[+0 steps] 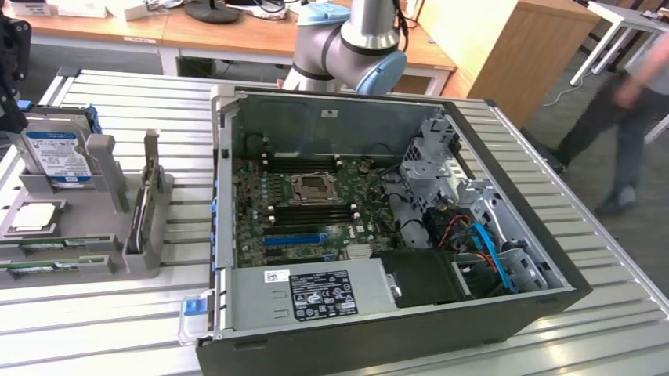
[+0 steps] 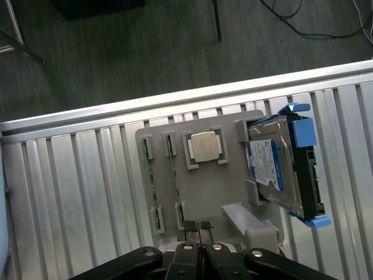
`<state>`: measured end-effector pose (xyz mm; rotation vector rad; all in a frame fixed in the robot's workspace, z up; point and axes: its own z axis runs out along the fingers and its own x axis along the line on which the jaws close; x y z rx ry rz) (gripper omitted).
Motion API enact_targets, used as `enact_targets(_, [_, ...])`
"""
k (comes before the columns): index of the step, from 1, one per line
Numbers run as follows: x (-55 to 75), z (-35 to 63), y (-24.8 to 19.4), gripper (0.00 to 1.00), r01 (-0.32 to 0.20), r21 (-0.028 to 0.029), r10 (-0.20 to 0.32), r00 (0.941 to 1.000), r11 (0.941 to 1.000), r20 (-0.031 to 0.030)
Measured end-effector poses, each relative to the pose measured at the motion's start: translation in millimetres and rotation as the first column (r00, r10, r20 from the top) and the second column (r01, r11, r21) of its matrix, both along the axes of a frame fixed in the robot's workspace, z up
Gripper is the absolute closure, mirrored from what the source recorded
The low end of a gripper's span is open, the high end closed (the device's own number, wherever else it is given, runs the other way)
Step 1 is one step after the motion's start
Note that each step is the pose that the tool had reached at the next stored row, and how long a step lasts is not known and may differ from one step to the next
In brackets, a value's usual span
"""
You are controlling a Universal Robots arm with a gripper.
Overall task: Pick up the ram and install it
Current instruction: 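Pick up the ram and move it above insertion slot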
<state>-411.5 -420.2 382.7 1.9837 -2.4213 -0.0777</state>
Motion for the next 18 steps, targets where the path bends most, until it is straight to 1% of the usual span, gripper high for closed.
enact_targets(11, [0.0,0.0,0.0,0.89,0.0,0.0,0.0,1.0,1.0,0.0])
enact_targets(12, [0.0,0.0,0.0,0.83,0.0,0.0,0.0,1.0,1.0,0.0])
enact_targets(13, [0.0,0.0,0.0,0.83,0.0,0.0,0.0,1.0,1.0,0.0])
enact_targets(14, [0.0,0.0,0.0,0.77,0.0,0.0,0.0,1.0,1.0,0.0])
enact_targets(16, [0.0,0.0,0.0,0.77,0.0,0.0,0.0,1.0,1.0,0.0])
enact_targets(17, [0.0,0.0,0.0,0.7,0.0,0.0,0.0,1.0,1.0,0.0])
enact_targets(18, [0.0,0.0,0.0,0.7,0.0,0.0,0.0,1.0,1.0,0.0])
